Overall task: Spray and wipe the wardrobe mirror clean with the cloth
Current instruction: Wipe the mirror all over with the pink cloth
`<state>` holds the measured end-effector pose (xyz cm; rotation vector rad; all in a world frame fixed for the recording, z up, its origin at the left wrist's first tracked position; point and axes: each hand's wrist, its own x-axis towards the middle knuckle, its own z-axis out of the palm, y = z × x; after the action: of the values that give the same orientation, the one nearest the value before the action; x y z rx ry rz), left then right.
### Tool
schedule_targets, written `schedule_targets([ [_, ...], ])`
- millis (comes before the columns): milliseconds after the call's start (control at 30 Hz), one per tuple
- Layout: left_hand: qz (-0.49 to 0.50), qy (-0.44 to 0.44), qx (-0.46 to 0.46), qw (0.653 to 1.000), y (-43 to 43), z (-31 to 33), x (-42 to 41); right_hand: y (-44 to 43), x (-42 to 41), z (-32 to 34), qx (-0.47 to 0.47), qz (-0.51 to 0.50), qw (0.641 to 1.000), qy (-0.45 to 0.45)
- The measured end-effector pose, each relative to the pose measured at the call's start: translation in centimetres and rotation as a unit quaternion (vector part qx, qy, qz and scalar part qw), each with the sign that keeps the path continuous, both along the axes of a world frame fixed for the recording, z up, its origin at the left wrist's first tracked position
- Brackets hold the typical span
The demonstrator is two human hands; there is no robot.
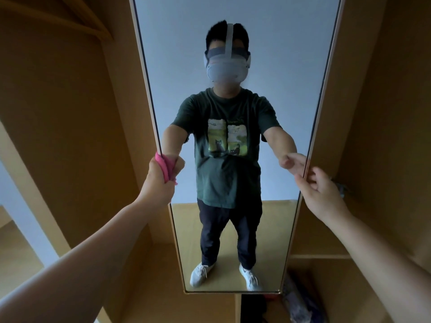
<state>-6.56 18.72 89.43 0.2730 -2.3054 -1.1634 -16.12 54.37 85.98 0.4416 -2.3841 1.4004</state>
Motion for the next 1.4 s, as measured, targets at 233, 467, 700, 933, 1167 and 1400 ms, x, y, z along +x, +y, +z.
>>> schedule_targets([
  [233,0.013,-0.015,-0.005,1.000,-0.4,-2.2,-0.3,0.2,-0.1,-1.9,0.011,-0.005,1.000,-0.023],
  [467,0.002,-0.038,-0.007,0.999,-0.2,-4.1,-0.2,0.3,-0.6,-3.9,0.022,0.001,0.999,-0.050],
  [700,0.014,-0.058,0.007,0.998,-0.4,-6.7,-0.1,0.5,-0.9,-5.7,0.039,0.002,0.996,-0.086],
  [933,0.016,-0.066,0.023,0.997,-0.8,-9.2,-0.3,0.9,-1.0,-8.5,0.062,-0.012,0.990,-0.125],
  [1167,0.020,-0.086,0.027,0.996,-1.1,-11.2,-0.5,1.4,-1.4,-11.2,0.107,-0.015,0.980,-0.168],
  [1400,0.017,-0.101,0.033,0.994,-1.0,-13.1,-0.3,1.4,-1.3,-13.9,0.124,-0.021,0.971,-0.202],
])
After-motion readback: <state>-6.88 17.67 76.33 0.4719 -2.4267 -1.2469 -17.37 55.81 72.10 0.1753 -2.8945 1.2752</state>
